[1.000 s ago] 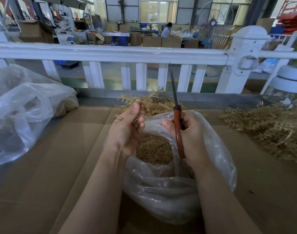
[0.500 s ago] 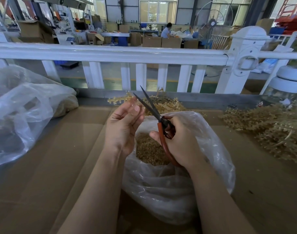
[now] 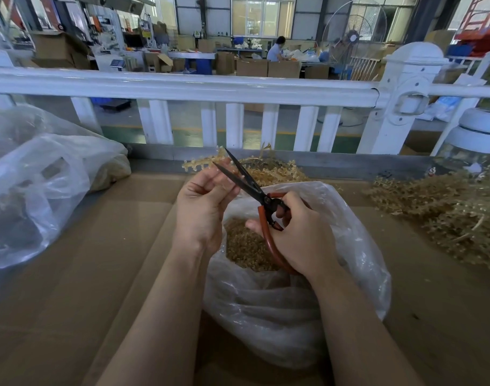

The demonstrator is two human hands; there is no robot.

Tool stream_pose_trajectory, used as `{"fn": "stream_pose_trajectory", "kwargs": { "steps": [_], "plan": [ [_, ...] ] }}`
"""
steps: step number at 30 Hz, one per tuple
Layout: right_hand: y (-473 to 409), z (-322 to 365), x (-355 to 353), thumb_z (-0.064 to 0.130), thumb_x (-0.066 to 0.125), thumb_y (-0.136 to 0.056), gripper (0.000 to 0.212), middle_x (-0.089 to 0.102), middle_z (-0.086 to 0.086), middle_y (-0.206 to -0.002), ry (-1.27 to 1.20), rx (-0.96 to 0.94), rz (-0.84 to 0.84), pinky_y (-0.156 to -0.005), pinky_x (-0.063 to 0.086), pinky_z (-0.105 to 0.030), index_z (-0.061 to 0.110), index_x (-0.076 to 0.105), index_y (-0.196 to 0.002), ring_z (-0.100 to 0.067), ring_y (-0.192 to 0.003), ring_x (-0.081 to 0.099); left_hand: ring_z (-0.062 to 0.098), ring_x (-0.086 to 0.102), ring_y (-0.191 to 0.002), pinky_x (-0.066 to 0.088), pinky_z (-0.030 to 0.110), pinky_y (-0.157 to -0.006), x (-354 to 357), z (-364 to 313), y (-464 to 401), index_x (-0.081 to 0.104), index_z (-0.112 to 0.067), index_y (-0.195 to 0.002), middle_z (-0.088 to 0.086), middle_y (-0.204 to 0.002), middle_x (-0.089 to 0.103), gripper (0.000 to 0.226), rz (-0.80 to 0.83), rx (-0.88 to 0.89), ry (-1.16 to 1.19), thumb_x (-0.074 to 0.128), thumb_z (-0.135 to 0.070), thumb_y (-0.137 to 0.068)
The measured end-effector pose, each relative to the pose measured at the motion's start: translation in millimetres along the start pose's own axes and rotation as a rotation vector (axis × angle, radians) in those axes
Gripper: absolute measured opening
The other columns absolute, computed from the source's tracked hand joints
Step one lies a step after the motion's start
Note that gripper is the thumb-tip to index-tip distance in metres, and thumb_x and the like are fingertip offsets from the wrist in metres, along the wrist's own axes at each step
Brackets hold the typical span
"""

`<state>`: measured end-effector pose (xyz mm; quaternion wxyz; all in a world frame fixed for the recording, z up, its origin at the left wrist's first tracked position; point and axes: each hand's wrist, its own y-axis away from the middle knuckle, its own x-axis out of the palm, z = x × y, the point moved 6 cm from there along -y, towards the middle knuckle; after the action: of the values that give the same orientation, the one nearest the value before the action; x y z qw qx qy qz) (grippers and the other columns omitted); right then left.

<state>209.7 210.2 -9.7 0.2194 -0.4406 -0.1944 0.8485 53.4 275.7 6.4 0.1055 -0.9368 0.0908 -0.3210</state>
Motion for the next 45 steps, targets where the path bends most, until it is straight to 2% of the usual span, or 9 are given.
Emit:
{"fn": "stream_pose_trajectory", "kwargs": {
  "steps": [5,11,16,23,26,31,37,41,45],
  "plan": [
    [1.1,2.6,-3.4,0.088,0.046,-0.065,0.069,0.059,0.014,-0.073,0.016,-0.012,-0.034,-0.059,0.054,-0.031,0.023,0.052,-0.085,-0.004,-0.066,0.059,0.013,0.068,-0.077,0.056,0.025,-0.079,0.2,-2.0,0.7,0.069,-0.009,-0.087,0.000,-0.079,0.074,0.016,-0.004,0.007,0.032,0.066,0.002,-0.075],
    [2.6,3.7,-5.5,0.086,0.051,-0.066,0.064,0.056,0.016,-0.067,-0.007,-0.041,-0.062,-0.057,0.053,-0.029,0.023,0.050,-0.079,-0.006,-0.064,0.060,0.017,0.065,-0.079,0.056,0.027,-0.081,-1.3,-1.1,0.6,0.064,-0.002,-0.093,0.004,-0.081,0.070,0.015,-0.016,-0.002,0.028,0.064,0.003,-0.079],
    [3.1,4.6,-6.4,0.085,0.053,-0.067,0.066,0.057,0.015,-0.067,-0.016,-0.069,-0.081,-0.057,0.054,-0.030,0.020,0.053,-0.078,-0.007,-0.061,0.059,0.012,0.065,-0.074,0.056,0.021,-0.072,-4.1,-0.6,0.1,0.064,-0.003,-0.092,0.001,-0.078,0.070,0.015,-0.038,-0.017,0.006,0.059,0.010,-0.086],
    [3.0,5.9,-7.3,0.088,0.048,-0.067,0.064,0.052,0.019,-0.064,0.023,-0.079,-0.117,-0.052,0.046,-0.022,0.024,0.048,-0.078,-0.001,-0.059,0.054,0.011,0.063,-0.067,0.053,0.019,-0.064,-6.2,-3.0,0.7,0.065,-0.004,-0.086,0.001,-0.073,0.070,0.011,-0.030,-0.014,-0.036,0.065,0.004,-0.079],
    [1.7,4.0,-7.5,0.091,0.044,-0.066,0.071,0.058,0.016,-0.074,0.059,-0.056,-0.125,-0.056,0.050,-0.024,0.022,0.052,-0.084,-0.003,-0.066,0.057,0.012,0.063,-0.066,0.051,0.020,-0.063,-5.2,-3.8,1.8,0.068,-0.006,-0.081,0.002,-0.070,0.070,0.005,0.009,0.005,-0.138,0.068,-0.001,-0.078],
    [0.6,1.4,-9.5,0.092,0.039,-0.066,0.075,0.062,0.015,-0.082,0.081,-0.046,-0.125,-0.060,0.050,-0.021,0.023,0.053,-0.090,-0.003,-0.073,0.059,0.016,0.065,-0.070,0.051,0.023,-0.067,0.3,-3.7,2.4,0.075,-0.018,-0.070,0.005,-0.072,0.071,0.034,0.104,0.046,-0.298,0.061,0.008,-0.087],
    [1.3,2.8,-11.7,0.091,0.041,-0.067,0.073,0.062,0.015,-0.079,0.082,-0.064,-0.145,-0.060,0.052,-0.023,0.022,0.056,-0.088,-0.003,-0.071,0.059,0.017,0.065,-0.069,0.051,0.024,-0.067,1.8,-3.4,3.3,0.073,-0.012,-0.073,0.007,-0.071,0.071,0.028,0.120,0.045,-0.348,0.060,0.009,-0.086],
    [3.5,5.0,-14.4,0.088,0.045,-0.071,0.066,0.058,0.017,-0.069,0.100,-0.087,-0.188,-0.053,0.041,-0.012,0.023,0.053,-0.081,0.000,-0.062,0.055,0.019,0.064,-0.070,0.051,0.025,-0.068,1.5,-1.2,2.9,0.071,-0.010,-0.075,0.008,-0.072,0.070,0.028,0.121,0.035,-0.340,0.058,0.011,-0.088],
    [4.6,6.7,-14.6,0.086,0.050,-0.072,0.063,0.055,0.017,-0.064,0.085,-0.115,-0.207,-0.052,0.046,-0.018,0.023,0.050,-0.077,-0.002,-0.057,0.055,0.018,0.064,-0.070,0.050,0.026,-0.069,-0.1,0.6,1.7,0.068,-0.004,-0.081,0.008,-0.074,0.070,0.018,0.116,0.023,-0.338,0.058,0.009,-0.089]
  ]
}}
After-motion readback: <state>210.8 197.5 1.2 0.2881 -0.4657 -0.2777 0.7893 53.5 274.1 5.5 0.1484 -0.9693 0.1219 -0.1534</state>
